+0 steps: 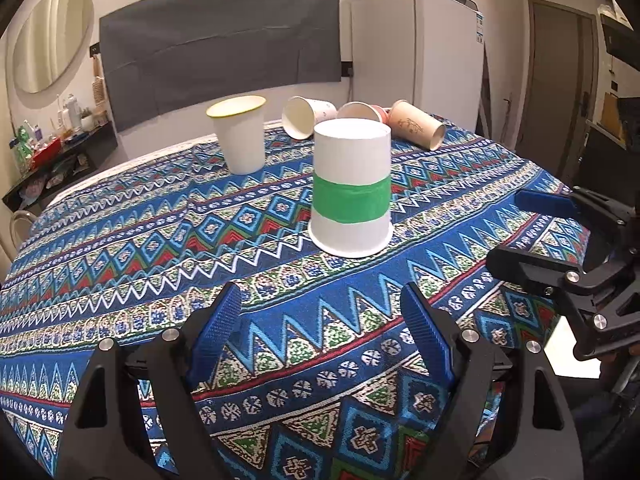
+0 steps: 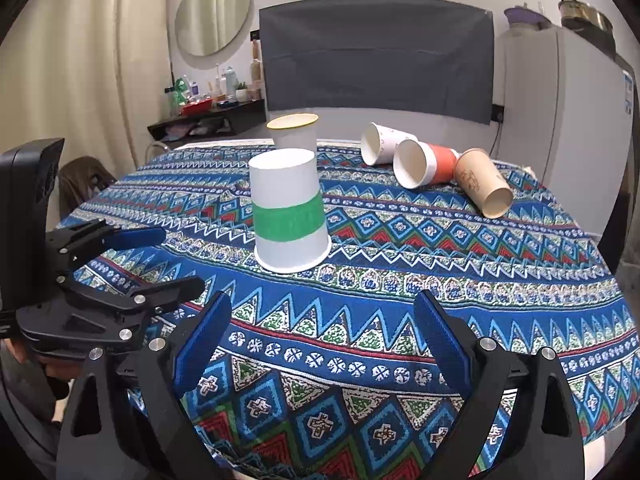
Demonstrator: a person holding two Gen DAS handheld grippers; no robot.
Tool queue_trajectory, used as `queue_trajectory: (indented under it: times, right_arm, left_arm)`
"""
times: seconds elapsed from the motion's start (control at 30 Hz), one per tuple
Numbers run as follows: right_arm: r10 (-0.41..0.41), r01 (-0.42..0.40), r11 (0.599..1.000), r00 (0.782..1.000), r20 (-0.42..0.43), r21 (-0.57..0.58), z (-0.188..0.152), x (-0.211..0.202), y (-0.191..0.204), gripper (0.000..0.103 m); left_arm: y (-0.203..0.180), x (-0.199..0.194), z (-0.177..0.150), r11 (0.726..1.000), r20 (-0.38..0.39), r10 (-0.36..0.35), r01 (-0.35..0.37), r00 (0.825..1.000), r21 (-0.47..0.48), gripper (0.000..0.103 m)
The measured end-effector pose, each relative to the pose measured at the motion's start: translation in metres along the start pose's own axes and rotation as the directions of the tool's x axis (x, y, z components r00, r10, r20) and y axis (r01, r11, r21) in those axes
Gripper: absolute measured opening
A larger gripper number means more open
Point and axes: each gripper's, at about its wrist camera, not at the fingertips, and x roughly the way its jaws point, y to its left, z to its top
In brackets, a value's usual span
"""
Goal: Flip cup upside down
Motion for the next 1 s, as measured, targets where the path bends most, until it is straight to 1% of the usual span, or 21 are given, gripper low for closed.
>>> queue_trajectory:
  times: [0.07, 0.13, 0.2, 0.27, 0.33, 0.37, 0.43, 0.5, 0.6, 0.63, 0.67, 0.7, 0.73, 0.8, 0.9, 1.0]
  right_arm:
    - [0.01, -0.01, 1.0, 1.0, -0.013, 0.026, 0.001, 0.001, -0.004, 0.088]
    - [0.002, -0.002, 0.999, 1.0, -0.008, 0.036, 0.003, -0.001, -0.006, 0.088]
    - [0.008, -0.008, 0.999, 1.0, 0.008, 0.046, 0.004, -0.004, -0.008, 0.088]
    - [0.012, -0.012, 0.999, 1.0, 0.016, 0.05, 0.005, -0.006, -0.008, 0.088]
    - [0.006, -0.007, 0.999, 1.0, 0.016, 0.045, 0.005, -0.007, -0.006, 0.088]
    - [-0.004, 0.003, 0.999, 1.0, 0.02, 0.037, 0.005, -0.009, -0.004, 0.088]
    - [-0.013, 0.013, 1.0, 0.999, 0.034, 0.011, 0.006, -0.012, -0.001, 0.088]
    - [-0.025, 0.026, 1.0, 0.998, 0.054, -0.007, 0.007, -0.015, 0.002, 0.088]
    - [-0.04, 0.042, 0.999, 0.997, 0.068, -0.027, 0.009, -0.017, 0.004, 0.088]
    - [-0.043, 0.045, 0.999, 0.996, 0.072, -0.029, 0.009, -0.017, 0.004, 0.088]
    - [-0.051, 0.054, 0.998, 0.996, 0.074, -0.029, 0.009, -0.017, 0.003, 0.088]
    - [-0.066, 0.069, 0.997, 0.995, 0.075, -0.029, 0.009, -0.018, 0.003, 0.088]
    - [-0.071, 0.073, 0.997, 0.994, 0.079, -0.028, 0.009, -0.019, 0.002, 0.088]
    - [-0.076, 0.078, 0.997, 0.992, 0.1, -0.013, 0.009, -0.022, -0.002, 0.088]
    - [-0.072, 0.067, 0.997, 0.992, 0.106, 0.043, 0.01, -0.024, -0.011, 0.088]
    - [-0.059, 0.05, 0.995, 0.993, 0.101, 0.082, 0.01, -0.022, -0.018, 0.088]
  left_arm:
    - [0.001, -0.001, 0.003, 0.999, -0.009, -0.034, 0.034, 0.999, -0.019, 0.081]
    - [-0.001, -0.002, 0.005, 0.999, -0.002, -0.04, 0.04, 0.999, -0.01, 0.081]
    - [-0.003, -0.002, 0.007, 0.998, -0.009, -0.059, 0.059, 0.998, 0.002, 0.081]
    - [-0.003, -0.002, 0.009, 0.998, -0.004, -0.062, 0.062, 0.998, 0.001, 0.081]
    - [-0.002, 0.001, 0.01, 0.995, -0.022, -0.099, 0.099, 0.995, -0.014, 0.081]
    - [-0.002, 0.002, 0.01, 0.995, -0.02, -0.098, 0.098, 0.995, -0.015, 0.081]
    - [-0.003, 0.004, 0.01, 0.998, -0.018, -0.067, 0.067, 0.998, -0.001, 0.081]
    - [-0.005, 0.007, 0.011, 0.997, -0.023, -0.074, 0.075, 0.997, 0.01, 0.081]
    - [-0.005, 0.008, 0.011, 0.998, -0.022, -0.057, 0.057, 0.998, 0.014, 0.082]
    - [-0.005, 0.009, 0.012, 0.998, -0.028, -0.058, 0.058, 0.998, 0.009, 0.085]
    - [-0.003, 0.01, 0.013, 0.999, -0.031, -0.054, 0.055, 0.998, 0.003, 0.094]
    - [0.0, 0.011, 0.013, 0.999, -0.029, -0.042, 0.042, 0.999, -0.008, 0.098]
    - [0.002, 0.012, 0.014, 0.999, -0.028, -0.04, 0.04, 0.999, -0.018, 0.097]
    - [0.006, 0.015, 0.016, 0.999, -0.048, -0.042, 0.041, 0.998, -0.027, 0.097]
    - [0.009, 0.013, 0.017, 0.999, -0.031, -0.027, 0.026, 0.999, -0.027, 0.097]
    - [0.012, 0.014, 0.017, 0.999, -0.041, -0.051, 0.05, 0.998, -0.021, 0.097]
